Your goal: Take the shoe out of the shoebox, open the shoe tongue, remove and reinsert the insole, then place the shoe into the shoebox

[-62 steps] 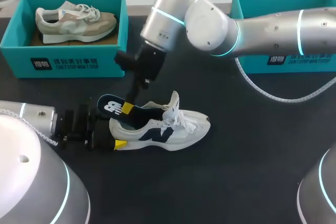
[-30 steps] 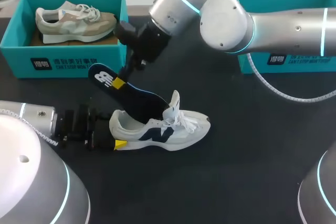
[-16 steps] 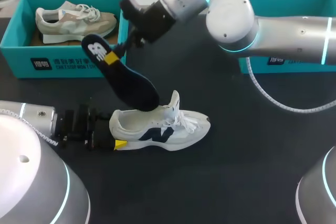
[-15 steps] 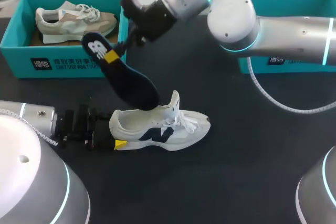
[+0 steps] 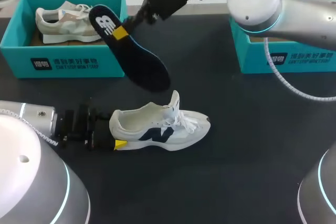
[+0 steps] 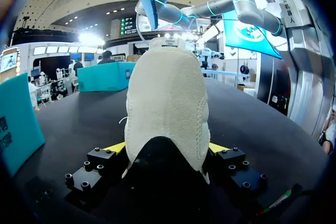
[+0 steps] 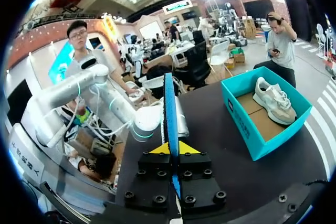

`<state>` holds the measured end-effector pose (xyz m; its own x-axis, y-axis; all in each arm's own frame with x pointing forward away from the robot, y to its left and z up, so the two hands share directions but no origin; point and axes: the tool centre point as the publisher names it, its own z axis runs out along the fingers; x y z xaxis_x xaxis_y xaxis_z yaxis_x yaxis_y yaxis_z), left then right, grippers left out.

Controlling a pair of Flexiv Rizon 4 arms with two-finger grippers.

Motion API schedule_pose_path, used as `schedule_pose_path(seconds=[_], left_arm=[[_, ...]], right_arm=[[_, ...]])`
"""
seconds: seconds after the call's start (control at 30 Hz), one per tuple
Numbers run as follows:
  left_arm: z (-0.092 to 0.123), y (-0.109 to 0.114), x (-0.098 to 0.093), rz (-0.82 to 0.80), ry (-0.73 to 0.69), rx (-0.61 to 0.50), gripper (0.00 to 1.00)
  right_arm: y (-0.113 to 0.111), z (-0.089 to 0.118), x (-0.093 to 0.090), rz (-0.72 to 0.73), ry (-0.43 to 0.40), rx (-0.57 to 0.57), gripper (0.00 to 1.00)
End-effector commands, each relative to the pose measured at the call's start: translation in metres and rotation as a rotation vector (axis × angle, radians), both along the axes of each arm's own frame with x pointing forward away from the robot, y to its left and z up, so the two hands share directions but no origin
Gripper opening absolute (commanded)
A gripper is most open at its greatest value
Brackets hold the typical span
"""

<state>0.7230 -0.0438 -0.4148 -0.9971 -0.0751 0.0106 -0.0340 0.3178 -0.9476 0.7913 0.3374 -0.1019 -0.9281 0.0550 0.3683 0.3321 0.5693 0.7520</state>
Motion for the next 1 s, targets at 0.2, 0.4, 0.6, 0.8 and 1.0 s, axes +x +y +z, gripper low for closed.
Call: schedule_pose_path(seconds=[0.2, 0.4, 0.6, 0.8, 1.0], left_arm=[[-0.001, -0.001, 0.0, 0.0, -0.001, -0.001, 0.0], [-0.001, -0.001, 0.0, 0.0, -0.001, -0.001, 0.0], [-0.001, -0.001, 0.0, 0.0, -0.001, -0.001, 0.0], [-0.001, -0.001, 0.0, 0.0, -0.001, -0.001, 0.0], [-0.001, -0.001, 0.0, 0.0, -0.001, -0.001, 0.0]], right_arm=[[0.0, -0.001, 0.0, -0.044, 0.038, 0.046, 0.0], [-0.007, 0.027, -0.001, -0.097, 0.27, 0.194, 0.0], [-0.02, 0.053, -0.01, -0.115, 0.365, 0.368, 0.0], [-0.022, 0.06, -0.012, -0.121, 0.334, 0.369, 0.0], [-0.022, 0.06, -0.012, -0.121, 0.334, 0.369, 0.0]])
